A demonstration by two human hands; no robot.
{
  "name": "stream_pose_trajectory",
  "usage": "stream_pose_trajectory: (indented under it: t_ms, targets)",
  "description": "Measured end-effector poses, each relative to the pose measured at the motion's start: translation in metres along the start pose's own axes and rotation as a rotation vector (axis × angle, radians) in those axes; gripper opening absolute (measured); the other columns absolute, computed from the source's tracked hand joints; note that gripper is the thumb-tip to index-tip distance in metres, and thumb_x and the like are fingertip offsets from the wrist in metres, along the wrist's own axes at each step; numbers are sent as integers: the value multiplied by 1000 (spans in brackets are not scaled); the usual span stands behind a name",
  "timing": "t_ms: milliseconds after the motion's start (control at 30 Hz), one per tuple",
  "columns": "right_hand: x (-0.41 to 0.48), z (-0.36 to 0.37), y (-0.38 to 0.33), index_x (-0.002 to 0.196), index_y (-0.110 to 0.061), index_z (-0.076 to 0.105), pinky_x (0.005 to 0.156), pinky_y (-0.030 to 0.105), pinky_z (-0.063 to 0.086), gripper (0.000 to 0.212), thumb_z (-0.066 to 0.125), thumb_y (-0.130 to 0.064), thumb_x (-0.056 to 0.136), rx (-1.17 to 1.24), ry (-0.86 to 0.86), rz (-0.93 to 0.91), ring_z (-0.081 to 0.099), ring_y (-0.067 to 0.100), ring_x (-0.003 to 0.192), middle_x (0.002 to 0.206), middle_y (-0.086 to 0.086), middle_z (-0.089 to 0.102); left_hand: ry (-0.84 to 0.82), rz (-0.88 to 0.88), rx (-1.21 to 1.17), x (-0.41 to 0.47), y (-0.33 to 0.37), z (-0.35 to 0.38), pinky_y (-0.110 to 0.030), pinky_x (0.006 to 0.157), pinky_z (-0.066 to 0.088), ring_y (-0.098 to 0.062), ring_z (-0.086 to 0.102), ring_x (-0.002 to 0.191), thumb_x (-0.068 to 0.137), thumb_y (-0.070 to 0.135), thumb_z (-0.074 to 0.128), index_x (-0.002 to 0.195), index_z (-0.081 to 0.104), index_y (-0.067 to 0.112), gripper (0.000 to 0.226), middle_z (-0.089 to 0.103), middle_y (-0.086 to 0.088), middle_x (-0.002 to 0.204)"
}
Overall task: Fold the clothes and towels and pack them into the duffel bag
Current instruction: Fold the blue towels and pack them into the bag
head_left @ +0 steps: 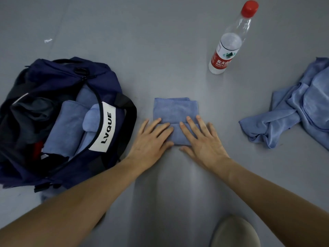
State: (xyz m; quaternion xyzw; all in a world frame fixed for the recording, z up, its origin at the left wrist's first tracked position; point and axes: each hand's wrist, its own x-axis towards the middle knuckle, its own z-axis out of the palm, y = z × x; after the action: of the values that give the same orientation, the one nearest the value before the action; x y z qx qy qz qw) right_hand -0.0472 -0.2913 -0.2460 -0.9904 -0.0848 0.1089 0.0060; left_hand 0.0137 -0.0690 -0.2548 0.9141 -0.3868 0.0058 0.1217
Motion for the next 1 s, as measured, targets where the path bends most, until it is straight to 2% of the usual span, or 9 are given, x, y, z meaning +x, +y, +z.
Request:
stream_pose_trajectory:
  t_ms: [100,167,333,400,467,567,633,833,1000]
  targets:
    - [12,-8,6,152,-18,40,108,61,36,77,34,-62,89,-6,-22,-14,31,39,145,156,12,39,-185,-27,7,-8,-8,-2,-55,120,25,-28,28,150,93,57,53,155,34,21,75,37,-1,159]
    - [13,-12,5,149,-16,45,106,56,40,72,48,-56,89,16,7,-30,39,38,140,151,14,45,-158,-56,-46,-1,-7,-9,-53,119,29,-30,36,146,94,44,58,150,42,19,64,45,-2,154]
    - [8,-19,2,132,-7,59,90,44,48,61,72,-29,77,61,182,-77,57,33,112,126,11,60,-25,-96,-189,13,-3,-21,-44,106,42,-26,58,116,88,27,65,109,64,13,26,72,-3,104]
    - [5,-20,5,130,-10,60,82,42,51,55,70,-30,80,148,190,-112,62,33,99,113,8,66,-88,-98,-256,16,-3,-29,-42,85,49,-20,60,86,88,31,60,92,62,16,15,67,1,84]
    - [3,-29,5,133,-19,55,78,40,52,49,59,-40,89,299,80,-96,65,33,93,109,6,69,-203,-141,-307,19,-3,-36,-41,74,49,-20,57,71,90,38,52,84,56,18,21,62,3,74]
    - [7,-37,4,139,-32,44,83,40,51,50,54,-52,94,434,-126,32,65,34,99,114,8,68,-347,-298,-412,20,-5,-43,-37,72,52,-18,62,76,94,45,52,96,58,25,22,65,5,82]
    - [10,-35,2,142,-36,39,90,40,49,55,54,-55,93,488,-182,126,63,36,106,119,10,66,-325,-415,-465,21,-6,-44,-33,73,52,-14,62,80,93,50,57,107,56,30,24,67,7,89]
    - [20,-35,4,157,-30,19,106,41,39,81,64,-44,91,490,-59,99,41,29,128,150,3,35,-240,-694,-337,36,9,-40,-35,68,50,-20,61,80,87,65,60,106,45,24,48,61,4,88]
    - [43,-40,9,153,-40,21,100,36,41,77,64,-38,89,572,-312,84,51,28,121,133,6,51,-228,-959,-362,25,25,-43,-40,82,51,-35,65,100,85,81,42,115,42,20,68,68,-8,107]
